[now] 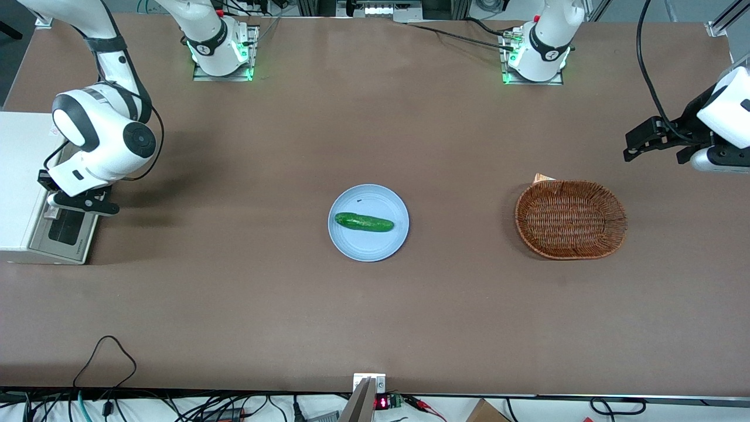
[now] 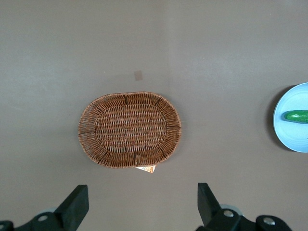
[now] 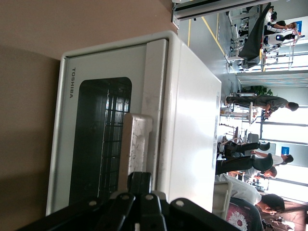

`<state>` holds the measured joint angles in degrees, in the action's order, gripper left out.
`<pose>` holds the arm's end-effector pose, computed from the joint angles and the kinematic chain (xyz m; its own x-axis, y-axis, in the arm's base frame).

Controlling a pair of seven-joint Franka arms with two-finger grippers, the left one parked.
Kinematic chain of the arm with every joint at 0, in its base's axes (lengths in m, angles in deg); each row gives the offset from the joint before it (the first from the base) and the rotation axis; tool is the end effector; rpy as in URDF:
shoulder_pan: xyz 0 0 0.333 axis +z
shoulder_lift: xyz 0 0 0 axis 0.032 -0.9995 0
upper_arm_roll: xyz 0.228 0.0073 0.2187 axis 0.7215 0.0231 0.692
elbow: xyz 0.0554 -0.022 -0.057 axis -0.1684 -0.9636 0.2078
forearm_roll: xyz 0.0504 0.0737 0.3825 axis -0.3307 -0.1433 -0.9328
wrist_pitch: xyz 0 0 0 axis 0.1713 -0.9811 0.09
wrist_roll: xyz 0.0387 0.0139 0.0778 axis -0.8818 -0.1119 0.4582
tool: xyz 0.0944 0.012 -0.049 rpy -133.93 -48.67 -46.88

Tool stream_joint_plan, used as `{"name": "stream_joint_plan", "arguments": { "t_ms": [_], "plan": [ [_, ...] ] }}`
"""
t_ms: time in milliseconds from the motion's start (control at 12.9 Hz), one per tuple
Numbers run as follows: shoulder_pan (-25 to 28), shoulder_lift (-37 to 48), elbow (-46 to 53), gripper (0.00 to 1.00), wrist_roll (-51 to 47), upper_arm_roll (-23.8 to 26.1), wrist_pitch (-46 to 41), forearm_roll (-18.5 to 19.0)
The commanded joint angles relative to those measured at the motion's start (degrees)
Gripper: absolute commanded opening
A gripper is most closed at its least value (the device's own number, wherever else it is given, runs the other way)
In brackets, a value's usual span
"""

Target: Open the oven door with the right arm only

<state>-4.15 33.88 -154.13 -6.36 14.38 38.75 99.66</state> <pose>0.5366 -0.0875 0.2841 0.9869 0.1563 0.0398 0.0439 -0.4979 0.8661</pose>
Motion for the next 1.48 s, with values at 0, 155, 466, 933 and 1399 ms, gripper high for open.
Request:
{"name": "stream_joint_plan", "arguments": {
  "t_ms": [0,155,466,933,1399],
  "plan": [
    [-0.85,-0.85,-0.15,0.0,-1.71,0.5,1.69,1.32],
    [-0.68,-0.85,-0.15,0.0,-1.62,0.5,2.84,1.06],
    [0.02,-1.37,-0.15,0.0,-1.44,0.85,2.93,0.8],
    [2.13,-3.83,-0.06,0.0,-1.53,0.85,2.76,0.71],
    [4.77,-7.52,0.29,0.0,-4.86,0.85,2.67,0.71]
  ]
}}
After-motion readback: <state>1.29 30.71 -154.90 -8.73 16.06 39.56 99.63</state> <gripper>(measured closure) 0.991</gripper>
